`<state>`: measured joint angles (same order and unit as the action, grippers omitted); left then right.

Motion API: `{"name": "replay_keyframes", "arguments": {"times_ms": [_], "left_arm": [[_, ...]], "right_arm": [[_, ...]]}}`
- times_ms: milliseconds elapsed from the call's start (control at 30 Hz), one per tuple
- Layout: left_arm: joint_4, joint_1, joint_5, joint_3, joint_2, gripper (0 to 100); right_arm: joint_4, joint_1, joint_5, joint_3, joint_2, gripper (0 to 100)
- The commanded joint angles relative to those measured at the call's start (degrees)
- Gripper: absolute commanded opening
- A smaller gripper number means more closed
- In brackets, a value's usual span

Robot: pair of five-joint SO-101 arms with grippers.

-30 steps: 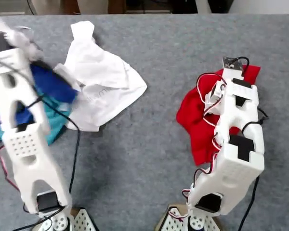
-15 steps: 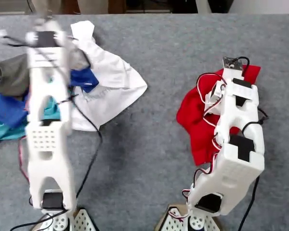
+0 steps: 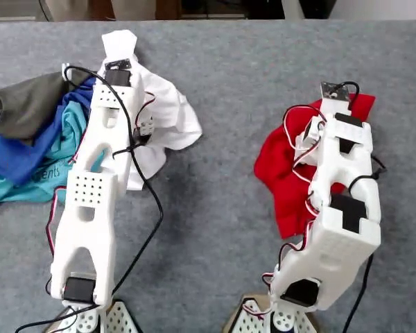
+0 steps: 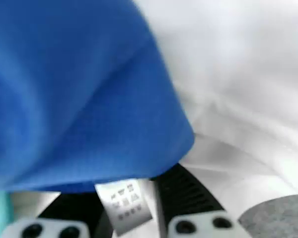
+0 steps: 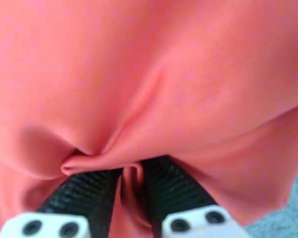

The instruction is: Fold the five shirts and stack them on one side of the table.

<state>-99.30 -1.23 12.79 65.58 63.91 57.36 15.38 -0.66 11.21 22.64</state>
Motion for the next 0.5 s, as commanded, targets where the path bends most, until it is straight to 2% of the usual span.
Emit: {"name": "replay_keyframes", "arguments": {"times_ms": [0,467], "left_arm": [[-1.5,7.2,0.3,2.7,-2.2,2],[-1.5,31.9,0.3,17.1,-32.7,2]], "right_arm": [[-1.7,-0.7,0.0,0.2,-0.5,0.2],[-1.7,-0.8,0.0,0.2,-0.4,0.2]]}}
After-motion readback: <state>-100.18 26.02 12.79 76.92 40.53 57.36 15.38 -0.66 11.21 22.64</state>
